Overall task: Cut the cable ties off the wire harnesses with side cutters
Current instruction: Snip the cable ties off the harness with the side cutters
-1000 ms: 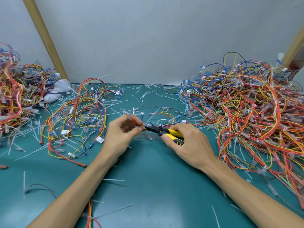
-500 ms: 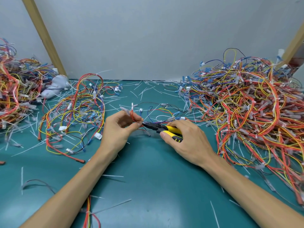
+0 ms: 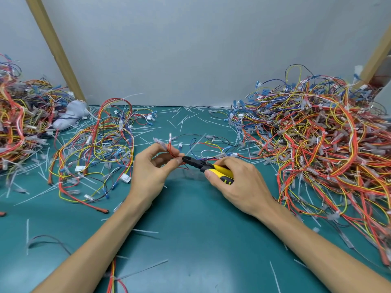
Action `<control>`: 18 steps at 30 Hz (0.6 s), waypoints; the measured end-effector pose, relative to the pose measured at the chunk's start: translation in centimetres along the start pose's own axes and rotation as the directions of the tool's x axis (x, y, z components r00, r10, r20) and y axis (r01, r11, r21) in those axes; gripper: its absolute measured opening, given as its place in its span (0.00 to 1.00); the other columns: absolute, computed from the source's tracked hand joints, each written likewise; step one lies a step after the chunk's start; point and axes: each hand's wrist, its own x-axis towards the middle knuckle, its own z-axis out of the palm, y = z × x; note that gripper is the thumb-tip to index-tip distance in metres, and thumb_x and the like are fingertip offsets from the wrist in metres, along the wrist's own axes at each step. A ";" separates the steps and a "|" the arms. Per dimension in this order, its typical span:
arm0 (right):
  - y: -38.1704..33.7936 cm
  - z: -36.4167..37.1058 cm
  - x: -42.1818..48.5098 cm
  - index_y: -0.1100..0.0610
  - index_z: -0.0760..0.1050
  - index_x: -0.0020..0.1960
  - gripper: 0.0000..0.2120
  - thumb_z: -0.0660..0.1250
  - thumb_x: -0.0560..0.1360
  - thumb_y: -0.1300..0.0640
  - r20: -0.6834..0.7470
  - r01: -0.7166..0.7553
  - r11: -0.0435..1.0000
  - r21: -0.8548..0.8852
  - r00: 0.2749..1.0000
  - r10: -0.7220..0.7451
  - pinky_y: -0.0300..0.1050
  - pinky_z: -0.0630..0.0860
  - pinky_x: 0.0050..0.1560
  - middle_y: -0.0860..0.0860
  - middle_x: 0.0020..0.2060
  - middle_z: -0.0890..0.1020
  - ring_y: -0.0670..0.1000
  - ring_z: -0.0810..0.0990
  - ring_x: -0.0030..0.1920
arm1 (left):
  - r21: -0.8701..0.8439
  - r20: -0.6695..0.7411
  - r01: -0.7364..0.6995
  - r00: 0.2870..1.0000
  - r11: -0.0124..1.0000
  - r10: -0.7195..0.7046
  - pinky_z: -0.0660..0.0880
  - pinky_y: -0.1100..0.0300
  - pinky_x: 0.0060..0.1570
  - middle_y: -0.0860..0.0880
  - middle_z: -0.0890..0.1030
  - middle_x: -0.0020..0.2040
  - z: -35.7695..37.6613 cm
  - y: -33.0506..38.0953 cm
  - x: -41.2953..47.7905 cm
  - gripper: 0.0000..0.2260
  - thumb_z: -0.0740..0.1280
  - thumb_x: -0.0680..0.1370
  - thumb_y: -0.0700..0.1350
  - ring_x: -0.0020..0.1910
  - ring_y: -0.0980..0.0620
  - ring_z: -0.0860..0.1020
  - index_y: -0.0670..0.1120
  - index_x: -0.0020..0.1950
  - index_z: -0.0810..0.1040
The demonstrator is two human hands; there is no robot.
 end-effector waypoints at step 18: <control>0.4 0.3 0.2 0.47 0.75 0.46 0.19 0.58 0.73 0.32 0.012 0.027 0.997 -0.078 1.000 -0.026 0.43 0.64 0.36 0.42 0.37 0.75 0.44 0.70 0.40 | 0.019 0.002 0.020 1.000 1.000 -0.020 0.80 0.52 0.52 0.50 0.85 0.40 -0.3 0.2 -0.1 0.09 0.73 0.71 0.31 0.46 0.46 0.85 0.44 0.42 0.79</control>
